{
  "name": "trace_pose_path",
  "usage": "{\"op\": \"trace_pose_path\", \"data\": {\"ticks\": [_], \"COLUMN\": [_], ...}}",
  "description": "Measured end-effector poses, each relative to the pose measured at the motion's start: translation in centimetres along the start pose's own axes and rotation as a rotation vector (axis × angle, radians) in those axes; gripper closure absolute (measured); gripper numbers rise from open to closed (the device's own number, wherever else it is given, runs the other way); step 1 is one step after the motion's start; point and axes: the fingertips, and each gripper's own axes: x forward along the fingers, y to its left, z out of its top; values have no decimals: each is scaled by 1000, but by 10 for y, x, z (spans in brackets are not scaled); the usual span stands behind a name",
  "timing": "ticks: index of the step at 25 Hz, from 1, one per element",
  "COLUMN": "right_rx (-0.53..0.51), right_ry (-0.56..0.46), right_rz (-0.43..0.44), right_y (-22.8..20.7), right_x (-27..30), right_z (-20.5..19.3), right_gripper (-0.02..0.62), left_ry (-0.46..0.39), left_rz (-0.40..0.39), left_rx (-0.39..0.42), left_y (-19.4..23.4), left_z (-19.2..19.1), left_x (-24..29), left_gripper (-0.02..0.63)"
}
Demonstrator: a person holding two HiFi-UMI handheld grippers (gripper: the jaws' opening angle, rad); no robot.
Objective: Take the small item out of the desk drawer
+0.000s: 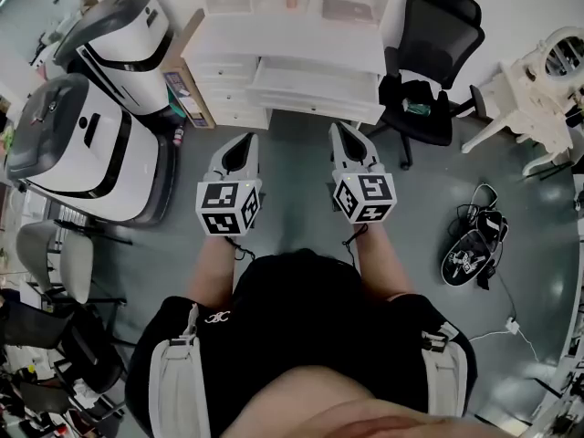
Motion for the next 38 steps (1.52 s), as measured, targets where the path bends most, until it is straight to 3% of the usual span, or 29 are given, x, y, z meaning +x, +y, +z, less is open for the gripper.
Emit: {"op": "trace_pose_path", "data": {"ticks": [23,30,38], "right_rx": [-37,-31,-46], "right_ry": [-3,-3,-8], "right_rz": [-18,5,40], "right_y": [30,11,-38], "right_x": [50,95,182], "right_z": [-18,-32,-36], "right_gripper": [598,598,598], "left_ry": [-2,-2,-7], "left_rz": [-35,-17,12], "left_rx": [13,32,65], "left_y": [58,77,101], "left_z": [-17,-20,-6], "left_x": [22,63,152], "left_gripper": [592,593,594]}}
